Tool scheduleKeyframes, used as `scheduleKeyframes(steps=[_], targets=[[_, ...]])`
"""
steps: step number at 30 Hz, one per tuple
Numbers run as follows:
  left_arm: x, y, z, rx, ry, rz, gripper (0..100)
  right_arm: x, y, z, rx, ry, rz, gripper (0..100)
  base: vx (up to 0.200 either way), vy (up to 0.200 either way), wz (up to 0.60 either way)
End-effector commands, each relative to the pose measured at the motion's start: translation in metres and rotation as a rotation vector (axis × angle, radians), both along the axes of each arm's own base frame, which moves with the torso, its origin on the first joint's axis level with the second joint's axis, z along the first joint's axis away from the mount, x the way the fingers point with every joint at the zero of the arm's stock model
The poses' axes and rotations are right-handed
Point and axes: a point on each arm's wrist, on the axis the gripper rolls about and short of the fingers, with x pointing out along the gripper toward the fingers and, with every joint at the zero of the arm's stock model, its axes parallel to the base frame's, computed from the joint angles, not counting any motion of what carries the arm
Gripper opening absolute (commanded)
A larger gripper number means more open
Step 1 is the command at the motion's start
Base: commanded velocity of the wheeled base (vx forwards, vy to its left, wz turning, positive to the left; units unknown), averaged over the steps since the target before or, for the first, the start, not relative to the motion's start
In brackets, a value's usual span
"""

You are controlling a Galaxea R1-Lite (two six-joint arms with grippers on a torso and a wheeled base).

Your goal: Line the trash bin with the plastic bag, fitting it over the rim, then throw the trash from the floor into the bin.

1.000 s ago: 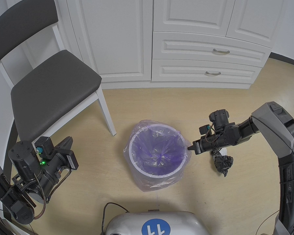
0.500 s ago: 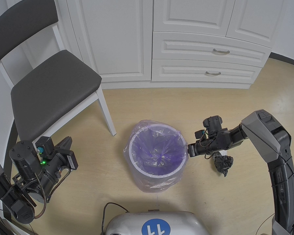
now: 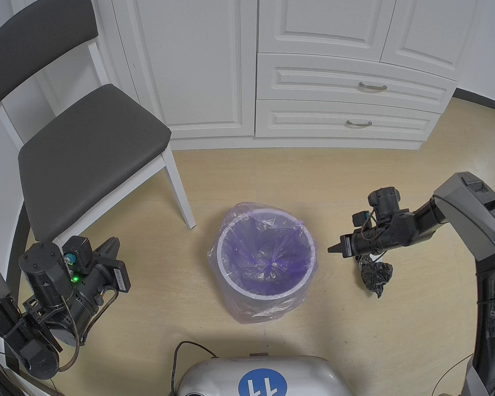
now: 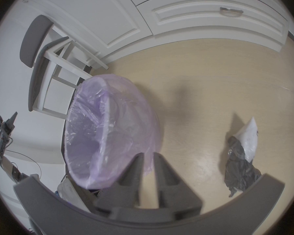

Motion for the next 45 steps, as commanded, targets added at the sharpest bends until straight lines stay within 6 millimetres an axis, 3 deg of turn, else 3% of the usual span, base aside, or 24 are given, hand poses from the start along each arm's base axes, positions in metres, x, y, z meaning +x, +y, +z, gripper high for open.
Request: scheduleKeyframes(steps=[1, 8, 9, 16, 19, 21, 24, 25, 26, 28, 30, 32, 33, 35, 37, 38, 39, 40, 42, 43, 45], targets=[[0.003, 0.002, -0.009, 0.06, 0.037, 0.055, 0, -0.057, -0.024, 0.039, 0.025, -0.147, -0.029, 100, 0.0, 0.0, 0.0], [-0.005, 0.016, -0.002, 0.16, 0.016, 0.103, 0, -0.124, -0.032, 0.048, -0.029, -0.413, -0.173, 100, 0.0, 0.0, 0.0], [-0.009, 0.018, 0.0, 0.156, 0.008, 0.103, 100, -0.132, -0.031, 0.052, -0.053, -0.432, -0.208, 100, 0.0, 0.0, 0.0], [-0.019, 0.027, 0.026, 0.17, -0.106, 0.135, 100, -0.162, -0.032, 0.093, -0.189, -0.555, -0.461, 100, 0.0, 0.0, 0.0], [-0.024, 0.029, 0.038, 0.149, -0.166, 0.133, 100, -0.18, -0.036, 0.113, -0.211, -0.583, -0.487, 100, 0.0, 0.0, 0.0], [-0.029, 0.03, 0.047, 0.129, -0.211, 0.123, 100, -0.197, -0.039, 0.128, -0.236, -0.583, -0.471, 100, 0.0, 0.0, 0.0], [-0.042, 0.033, 0.066, 0.098, -0.316, 0.062, 100, -0.251, -0.05, 0.151, -0.368, -0.541, -0.374, 100, 0.0, 0.0, 0.0], [-0.042, 0.033, 0.066, 0.098, -0.316, 0.062, 100, -0.251, -0.05, 0.151, -0.368, -0.541, -0.374, 100, 0.0, 0.0, 0.0], [-0.051, 0.036, 0.075, 0.115, -0.366, 0.039, 100, -0.279, -0.056, 0.162, -0.433, -0.521, -0.311, 100, 0.0, 0.0, 0.0], [-0.054, 0.041, 0.075, 0.186, -0.345, 0.07, 100, -0.293, -0.06, 0.173, -0.435, -0.498, -0.276, 100, 0.0, 0.0, 0.0], [-0.053, 0.047, 0.074, 0.245, -0.302, 0.115, 100, -0.294, -0.062, 0.179, -0.435, -0.47, -0.271, 100, 0.0, 0.0, 0.0], [-0.054, 0.053, 0.077, 0.29, -0.233, 0.173, 100, -0.27, -0.068, 0.181, -0.428, -0.352, -0.315, 100, 0.0, 0.0, 0.0], [-0.053, 0.053, 0.076, 0.292, -0.227, 0.175, 100, -0.268, -0.068, 0.181, -0.425, -0.346, -0.318, 100, 0.0, 0.0, 0.0], [-0.05, 0.057, 0.084, 0.288, -0.178, 0.2, 100, -0.221, -0.069, 0.168, -0.284, -0.199, -0.389, 100, 0.0, 0.0, 0.0], [-0.052, 0.063, 0.088, 0.29, -0.145, 0.234, 100, -0.187, -0.074, 0.156, -0.186, -0.097, -0.433, 100, 0.0, 0.0, 0.0], [-0.052, 0.063, 0.088, 0.29, -0.145, 0.234, 100, -0.187, -0.074, 0.156, -0.186, -0.097, -0.433, 100, 0.0, 0.0, 0.0], [-0.054, 0.072, 0.092, 0.303, -0.103, 0.292, 100, -0.154, -0.08, 0.138, -0.151, -0.031, -0.428, 100, 0.0, 0.0, 0.0], [-0.054, 0.075, 0.093, 0.309, -0.087, 0.319, 100, -0.141, -0.084, 0.133, -0.147, -0.019, -0.42, 100, 0.0, 0.0, 0.0], [-0.054, 0.075, 0.093, 0.309, -0.087, 0.319, 100, -0.141, -0.084, 0.133, -0.147, -0.019, -0.42, 100, 0.0, 0.0, 0.0], [-0.057, 0.081, 0.096, 0.317, -0.053, 0.376, 100, -0.098, -0.097, 0.126, -0.145, -0.036, -0.38, 100, 0.0, 0.0, 0.0], [-0.057, 0.082, 0.096, 0.318, -0.049, 0.382, 100, -0.092, -0.099, 0.124, -0.144, -0.038, -0.375, 100, 0.0, 0.0, 0.0]])
